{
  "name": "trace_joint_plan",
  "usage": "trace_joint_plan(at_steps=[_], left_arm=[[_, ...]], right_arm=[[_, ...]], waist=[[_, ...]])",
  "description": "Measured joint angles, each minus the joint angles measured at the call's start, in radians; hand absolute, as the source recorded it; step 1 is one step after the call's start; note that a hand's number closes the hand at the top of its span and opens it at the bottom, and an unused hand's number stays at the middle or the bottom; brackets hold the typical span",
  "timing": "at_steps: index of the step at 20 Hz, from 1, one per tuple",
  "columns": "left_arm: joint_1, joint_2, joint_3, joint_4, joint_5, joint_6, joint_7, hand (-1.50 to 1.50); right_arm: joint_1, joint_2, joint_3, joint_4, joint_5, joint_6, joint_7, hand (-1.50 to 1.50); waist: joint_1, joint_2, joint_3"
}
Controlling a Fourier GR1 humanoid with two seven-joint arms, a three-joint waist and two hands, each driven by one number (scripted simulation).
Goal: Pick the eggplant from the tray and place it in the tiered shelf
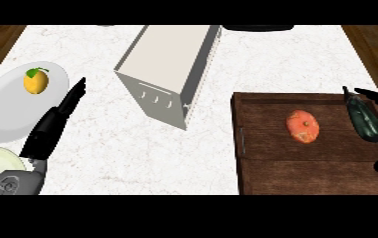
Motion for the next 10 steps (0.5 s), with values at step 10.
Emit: trace_joint_plan(at_steps=[10], left_arm=[[0.025, -0.061, 0.051, -0.009, -0.064, -0.042, -0.015, 0.0]], right_arm=[[0.021, 0.087, -0.054, 0.017, 0.125, -0.036, -0.055, -1.5]], waist=[[0.003, 0.0, 0.0]])
